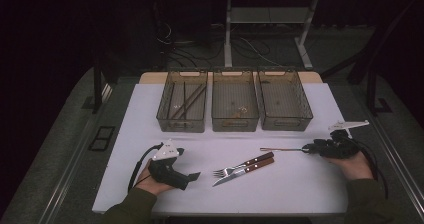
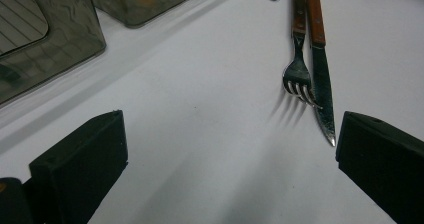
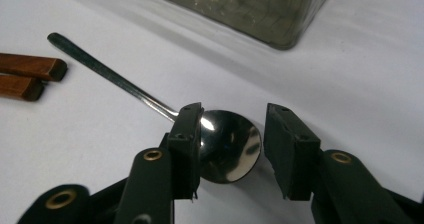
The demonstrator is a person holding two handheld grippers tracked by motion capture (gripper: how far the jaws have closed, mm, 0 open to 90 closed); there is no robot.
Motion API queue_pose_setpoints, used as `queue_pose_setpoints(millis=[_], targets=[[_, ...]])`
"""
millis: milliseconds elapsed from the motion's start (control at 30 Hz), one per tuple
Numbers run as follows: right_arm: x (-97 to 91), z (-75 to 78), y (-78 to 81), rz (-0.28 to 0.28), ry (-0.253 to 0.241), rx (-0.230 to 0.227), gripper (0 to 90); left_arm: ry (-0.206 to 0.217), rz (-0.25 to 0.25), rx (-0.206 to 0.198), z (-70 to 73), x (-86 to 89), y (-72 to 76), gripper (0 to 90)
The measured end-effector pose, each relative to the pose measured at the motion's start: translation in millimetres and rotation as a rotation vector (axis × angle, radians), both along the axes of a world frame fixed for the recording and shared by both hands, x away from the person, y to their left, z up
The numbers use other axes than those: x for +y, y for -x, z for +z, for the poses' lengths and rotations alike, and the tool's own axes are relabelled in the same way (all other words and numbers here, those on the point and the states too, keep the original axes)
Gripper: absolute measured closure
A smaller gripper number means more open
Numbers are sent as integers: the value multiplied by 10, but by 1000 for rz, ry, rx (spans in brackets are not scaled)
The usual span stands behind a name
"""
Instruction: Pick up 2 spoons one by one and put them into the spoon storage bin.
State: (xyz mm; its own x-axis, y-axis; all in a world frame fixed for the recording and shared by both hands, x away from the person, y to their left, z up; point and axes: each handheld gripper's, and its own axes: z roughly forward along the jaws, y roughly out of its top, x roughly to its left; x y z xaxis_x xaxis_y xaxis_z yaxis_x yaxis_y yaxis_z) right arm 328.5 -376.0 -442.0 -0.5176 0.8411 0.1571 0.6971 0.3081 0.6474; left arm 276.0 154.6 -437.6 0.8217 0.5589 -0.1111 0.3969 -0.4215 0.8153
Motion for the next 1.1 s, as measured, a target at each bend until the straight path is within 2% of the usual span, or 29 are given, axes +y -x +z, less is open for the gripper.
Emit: queue_pose_setpoints(millis=[133, 367, 667, 900, 1000, 1100], targets=[[21, -26, 7, 13, 32, 15, 593, -5, 1, 3, -8, -7, 0, 0], [46, -22, 30, 48, 68, 4, 647, -27, 6, -2, -17, -20, 5, 19], [-19, -3, 71, 78, 55, 27, 724, -17, 2, 0, -14, -24, 8, 23], [-67, 15, 112, 112, 26, 30, 824, -22, -5, 1, -15, -26, 7, 23], [-54, 13, 134, 148, 24, 35, 863, -22, -6, 2, -17, -27, 6, 23], [-23, 21, 149, 154, 38, 26, 871, -20, -8, 2, -15, -28, 6, 23]])
